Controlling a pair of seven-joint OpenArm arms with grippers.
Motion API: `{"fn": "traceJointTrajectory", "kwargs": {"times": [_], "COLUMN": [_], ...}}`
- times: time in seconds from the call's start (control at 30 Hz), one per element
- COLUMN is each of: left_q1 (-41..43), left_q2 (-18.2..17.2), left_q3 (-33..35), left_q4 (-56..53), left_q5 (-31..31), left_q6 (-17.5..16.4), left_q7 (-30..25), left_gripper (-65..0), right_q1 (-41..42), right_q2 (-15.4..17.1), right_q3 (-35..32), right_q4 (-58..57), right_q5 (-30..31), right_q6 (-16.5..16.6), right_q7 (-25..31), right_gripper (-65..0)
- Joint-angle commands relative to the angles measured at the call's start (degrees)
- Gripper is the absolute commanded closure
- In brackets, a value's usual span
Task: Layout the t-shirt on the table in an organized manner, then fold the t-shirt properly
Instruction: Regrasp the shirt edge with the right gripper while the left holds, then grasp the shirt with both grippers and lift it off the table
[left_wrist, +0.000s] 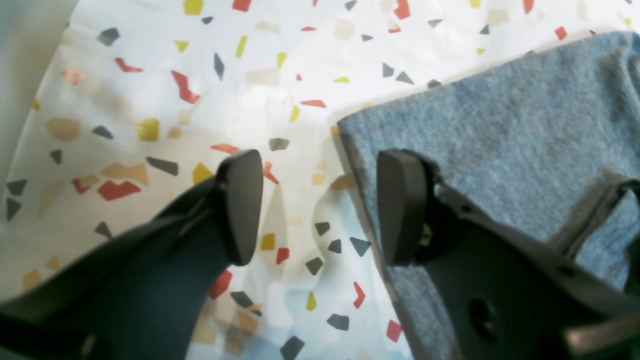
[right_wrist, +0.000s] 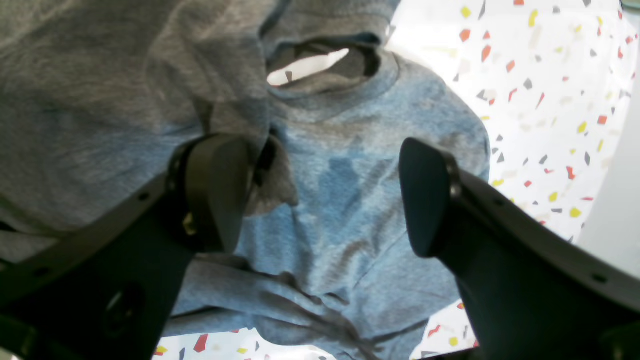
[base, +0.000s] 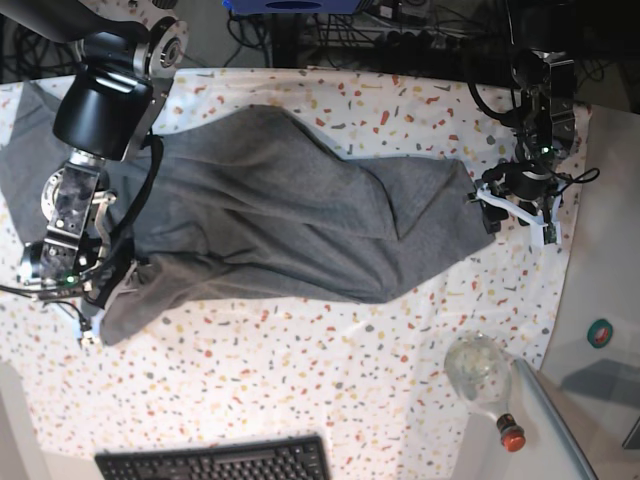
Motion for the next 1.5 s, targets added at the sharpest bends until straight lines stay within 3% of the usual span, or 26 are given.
{"fn": "traceJointTrajectory", "kwargs": {"times": [0.0,0.13,0.23,0.33,0.5,0.73,1.1,1.47], "left_q1": [-0.61,-0.26,-0.26,-0.26,-0.53,-0.61,-0.61,-0.26], "left_q2": [-0.68,-1.39,-1.47,-1.47,-1.47,-1.47,-1.47,-1.47], "left_q3": [-0.20,-0.20,-0.20,-0.20,-0.20,-0.20,-0.20,-0.20], "left_q4": [0.74,0.57,0.48,0.48,0.39,0.39,0.39,0.39], "left_q5": [-0.20,-0.29,-0.29,-0.29,-0.29,-0.29,-0.29,-0.29], "left_q6": [-0.09,-0.09,-0.09,-0.09,-0.09,-0.09,-0.09,-0.09], "left_q7": [-1.12,-1.12,-1.12,-1.12,-1.12,-1.12,-1.12,-1.12], "left_gripper": [-35.1,-35.1,-35.1,-35.1,-35.1,-35.1,-35.1,-35.1], "right_q1": [1.37,0.93,0.76,0.67,0.32,0.23,-1.18,-0.82], "right_q2": [-0.35,-0.61,-0.70,-0.88,-1.05,-1.05,-1.14,-1.05], "right_q3": [-0.09,-0.36,-0.27,-0.18,-0.36,-0.36,-3.26,-1.06], "right_q4": [1.65,2.35,2.00,2.00,2.52,7.80,4.63,-2.75], "right_q5": [0.17,0.25,0.25,0.25,0.25,0.25,0.34,0.34], "right_q6": [0.13,0.65,4.35,5.75,6.02,11.73,11.91,11.47], "right_q7": [0.53,-1.58,-1.84,-1.84,-4.57,-7.12,-6.33,0.62], "right_gripper": [-43.2,-43.4,-43.4,-43.4,-43.4,-43.2,-43.2,-41.3]}}
